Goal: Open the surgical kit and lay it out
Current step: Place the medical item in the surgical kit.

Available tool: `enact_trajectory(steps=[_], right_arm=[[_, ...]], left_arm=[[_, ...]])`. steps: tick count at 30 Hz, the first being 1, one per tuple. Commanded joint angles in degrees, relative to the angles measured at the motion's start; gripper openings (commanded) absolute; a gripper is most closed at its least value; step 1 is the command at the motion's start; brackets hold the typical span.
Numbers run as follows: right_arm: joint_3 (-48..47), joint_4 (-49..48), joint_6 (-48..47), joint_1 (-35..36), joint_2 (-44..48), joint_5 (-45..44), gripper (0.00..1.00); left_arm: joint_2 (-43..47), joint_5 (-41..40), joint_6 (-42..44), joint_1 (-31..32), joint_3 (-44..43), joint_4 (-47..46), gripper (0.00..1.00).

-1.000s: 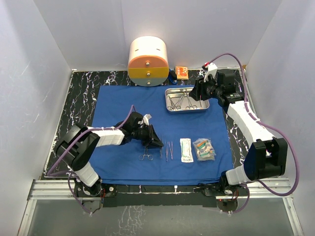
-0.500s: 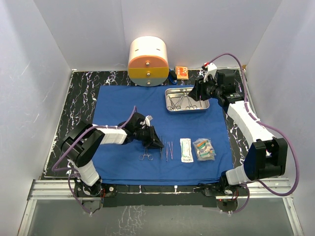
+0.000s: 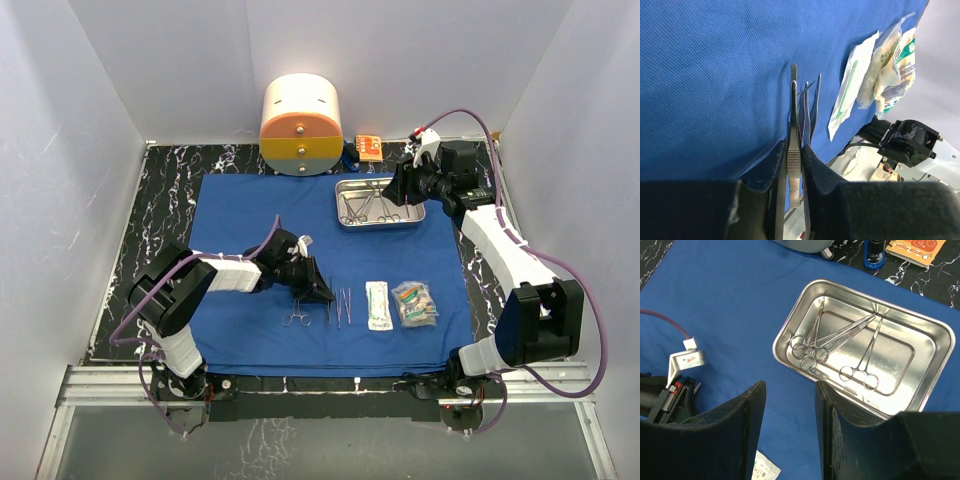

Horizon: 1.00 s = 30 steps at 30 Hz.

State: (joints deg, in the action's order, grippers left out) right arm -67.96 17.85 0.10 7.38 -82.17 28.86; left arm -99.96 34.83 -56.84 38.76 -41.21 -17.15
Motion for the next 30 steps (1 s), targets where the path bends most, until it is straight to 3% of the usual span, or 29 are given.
enact_trajectory(steps=[1,15,30], right_arm=[[-1.2,-1.5,0.0,-0.2,0.2,1.2,0.42],[-1.6,-1.1,0.0,-0.2,-0.4,1.9,0.42],[-1.9,-0.7,0.0,-0.2,-0.6,2.3,0.42]], left_arm=[[-0.6,0.1,-0.1,0.3,-1.8,0.7,0.12],[-1.1,-0.8,-1.4,0.3,-0.8,2.7,0.24],[-0.5,-2.8,-1.6,0.3,0.0,7.9,0.28]])
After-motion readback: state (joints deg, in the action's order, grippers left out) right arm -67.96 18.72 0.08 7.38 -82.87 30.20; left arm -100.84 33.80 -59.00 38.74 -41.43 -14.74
